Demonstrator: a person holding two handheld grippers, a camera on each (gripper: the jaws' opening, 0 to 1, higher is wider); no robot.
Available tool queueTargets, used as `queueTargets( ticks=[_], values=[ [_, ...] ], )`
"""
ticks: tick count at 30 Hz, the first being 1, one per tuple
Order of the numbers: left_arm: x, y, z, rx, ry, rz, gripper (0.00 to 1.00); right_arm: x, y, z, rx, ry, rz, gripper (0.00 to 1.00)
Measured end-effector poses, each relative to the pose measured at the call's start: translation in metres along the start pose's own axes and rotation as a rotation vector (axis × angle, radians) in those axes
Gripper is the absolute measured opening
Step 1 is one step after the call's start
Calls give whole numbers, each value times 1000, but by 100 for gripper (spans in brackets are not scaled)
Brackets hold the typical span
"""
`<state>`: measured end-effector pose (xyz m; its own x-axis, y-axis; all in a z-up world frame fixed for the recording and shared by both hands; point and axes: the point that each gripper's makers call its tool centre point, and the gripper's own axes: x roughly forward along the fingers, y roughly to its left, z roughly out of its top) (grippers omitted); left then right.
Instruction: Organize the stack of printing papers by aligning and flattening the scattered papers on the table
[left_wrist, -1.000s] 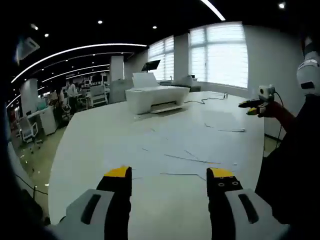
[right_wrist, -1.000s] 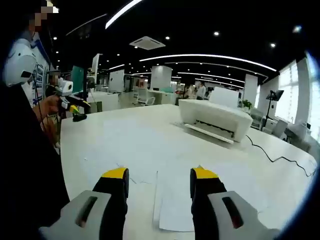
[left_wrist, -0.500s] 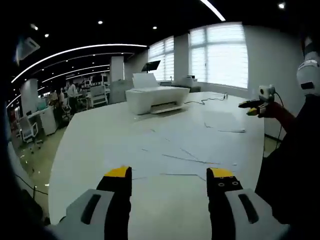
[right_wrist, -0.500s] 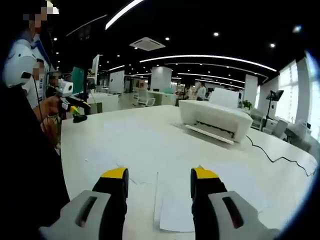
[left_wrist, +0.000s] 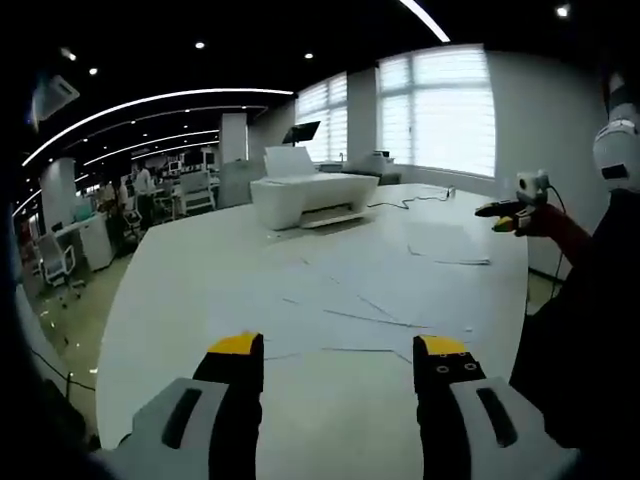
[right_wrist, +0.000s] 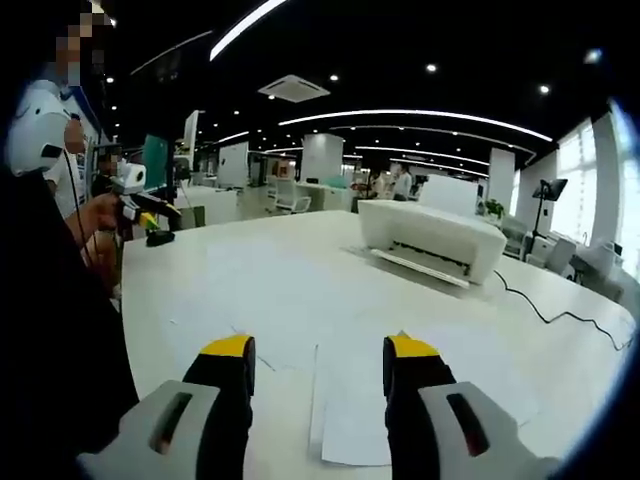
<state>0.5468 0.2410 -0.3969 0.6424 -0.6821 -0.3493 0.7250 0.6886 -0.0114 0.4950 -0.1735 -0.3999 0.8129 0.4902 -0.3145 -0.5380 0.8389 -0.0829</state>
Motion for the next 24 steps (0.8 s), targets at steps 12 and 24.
queueTargets(
  ticks=[12,24],
  values=[
    [2,-6,3,-1,-19,-24,67,16,1,13,-6,-33,21,48],
    [4,-7,6,5,-33,-41,67,27,-1,19,-17,-32,36,48]
  ],
)
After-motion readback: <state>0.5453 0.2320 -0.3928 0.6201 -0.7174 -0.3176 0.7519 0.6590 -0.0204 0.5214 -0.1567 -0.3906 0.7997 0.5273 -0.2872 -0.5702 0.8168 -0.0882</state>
